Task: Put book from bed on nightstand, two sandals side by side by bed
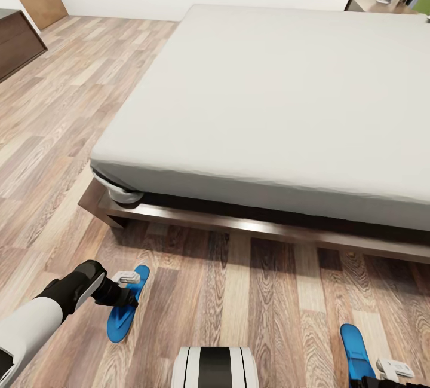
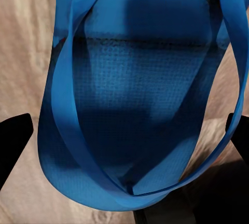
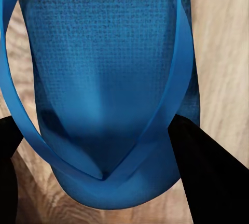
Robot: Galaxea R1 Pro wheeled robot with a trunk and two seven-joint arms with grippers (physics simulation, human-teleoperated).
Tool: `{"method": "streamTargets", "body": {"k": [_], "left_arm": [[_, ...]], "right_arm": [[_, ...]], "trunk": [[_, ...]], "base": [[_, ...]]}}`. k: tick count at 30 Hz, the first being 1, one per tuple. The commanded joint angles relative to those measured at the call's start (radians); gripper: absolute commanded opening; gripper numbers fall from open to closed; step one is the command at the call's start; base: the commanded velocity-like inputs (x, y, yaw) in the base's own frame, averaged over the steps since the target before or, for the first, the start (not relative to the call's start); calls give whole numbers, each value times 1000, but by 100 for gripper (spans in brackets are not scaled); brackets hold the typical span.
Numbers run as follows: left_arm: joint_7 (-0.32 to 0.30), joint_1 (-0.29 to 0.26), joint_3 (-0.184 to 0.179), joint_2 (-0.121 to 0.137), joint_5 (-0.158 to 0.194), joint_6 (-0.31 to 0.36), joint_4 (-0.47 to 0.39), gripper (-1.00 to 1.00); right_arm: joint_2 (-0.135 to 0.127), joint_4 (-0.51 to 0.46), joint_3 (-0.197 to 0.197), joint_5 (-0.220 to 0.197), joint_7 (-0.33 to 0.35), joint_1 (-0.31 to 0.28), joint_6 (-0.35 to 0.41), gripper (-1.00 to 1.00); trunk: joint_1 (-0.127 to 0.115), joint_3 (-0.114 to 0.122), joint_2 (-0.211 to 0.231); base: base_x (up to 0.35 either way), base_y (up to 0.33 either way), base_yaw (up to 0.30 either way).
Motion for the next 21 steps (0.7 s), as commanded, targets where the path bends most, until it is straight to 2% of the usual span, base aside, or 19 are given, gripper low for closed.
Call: {"method": "streamTargets", "body": {"k": [1,4,13,21], "left_arm": [[1,-1,-7,1,7,4,-1,-100],[1,-1,-7,1,7,4,-1,-100],[1,-1,-7,1,7,4,-1,-100],[1,-1,-7,1,7,4,-1,-100]], "right_arm": [[1,-2,-5,8,9,-1,3,-100],[1,-2,-5,8,9,-1,3,-100],[1,-2,-5,8,9,-1,3,-100],[1,-2,-5,8,9,-1,3,-100]], "trunk": [[0,-1,0],[0,-1,0],[4,-35,-2],[4,-35,-2]], "base": [[0,0,0],[0,0,0],[0,0,0],[0,0,0]]}}
